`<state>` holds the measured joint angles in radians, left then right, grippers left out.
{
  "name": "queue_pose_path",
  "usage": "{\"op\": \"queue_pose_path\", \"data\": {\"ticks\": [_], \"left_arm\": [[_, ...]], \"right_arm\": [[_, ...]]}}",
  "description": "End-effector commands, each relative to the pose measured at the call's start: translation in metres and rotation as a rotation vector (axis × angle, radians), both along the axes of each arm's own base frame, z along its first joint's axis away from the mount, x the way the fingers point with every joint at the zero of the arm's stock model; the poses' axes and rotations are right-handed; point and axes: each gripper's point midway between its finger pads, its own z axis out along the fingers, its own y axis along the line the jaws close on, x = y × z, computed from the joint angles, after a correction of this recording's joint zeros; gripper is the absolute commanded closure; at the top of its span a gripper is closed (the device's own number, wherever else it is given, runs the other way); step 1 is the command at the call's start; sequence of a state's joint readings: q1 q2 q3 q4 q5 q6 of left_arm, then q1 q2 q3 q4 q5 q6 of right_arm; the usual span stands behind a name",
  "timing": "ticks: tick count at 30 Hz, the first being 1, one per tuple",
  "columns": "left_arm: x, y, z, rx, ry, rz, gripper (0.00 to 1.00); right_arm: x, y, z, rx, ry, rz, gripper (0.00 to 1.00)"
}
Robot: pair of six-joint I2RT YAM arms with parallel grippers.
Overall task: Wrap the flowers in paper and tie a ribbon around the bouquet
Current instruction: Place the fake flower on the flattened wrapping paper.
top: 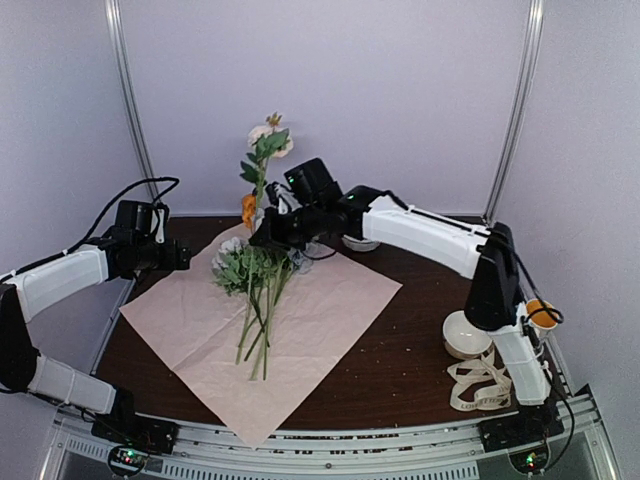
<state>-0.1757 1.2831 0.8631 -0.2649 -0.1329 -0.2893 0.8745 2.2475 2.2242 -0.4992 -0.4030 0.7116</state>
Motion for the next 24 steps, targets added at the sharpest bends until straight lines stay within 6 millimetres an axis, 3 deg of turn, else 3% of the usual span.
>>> {"op": "queue_pose_path", "data": {"ticks": [1, 5, 8, 10, 14, 20, 24], "left_arm": [[-0.001, -0.009, 0.000, -0.054, 0.000, -0.007, 0.05], [-0.001, -0.014, -0.005, -0.053, 0.015, -0.020, 0.05], [-0.002, -0.016, -0.013, -0.052, 0.036, -0.025, 0.05], [-0.003, -0.018, -0.020, -0.051, 0.053, -0.026, 0.05], [-0.002, -0.023, -0.032, -0.053, 0.081, -0.035, 0.06], [-0.002, -0.024, -0.042, -0.024, 0.106, -0.043, 0.06], [-0.001, -0.022, -0.040, -0.003, 0.105, -0.039, 0.06]], "right_arm": [[-0.037, 0.058, -0.034, 0.067, 0.154, 0.123, 1.00], [-0.048, 0.077, -0.089, 0.059, 0.305, 0.134, 0.99], [-0.046, 0.078, -0.104, 0.068, 0.376, 0.136, 0.80], [-0.047, 0.078, -0.094, 0.077, 0.349, 0.154, 0.66], [-0.044, 0.059, -0.058, 0.034, 0.204, 0.181, 0.57], [-0.016, -0.011, -0.009, -0.112, -0.054, 0.127, 0.51], [0.006, -0.054, 0.003, -0.212, -0.134, 0.065, 0.48]]}}
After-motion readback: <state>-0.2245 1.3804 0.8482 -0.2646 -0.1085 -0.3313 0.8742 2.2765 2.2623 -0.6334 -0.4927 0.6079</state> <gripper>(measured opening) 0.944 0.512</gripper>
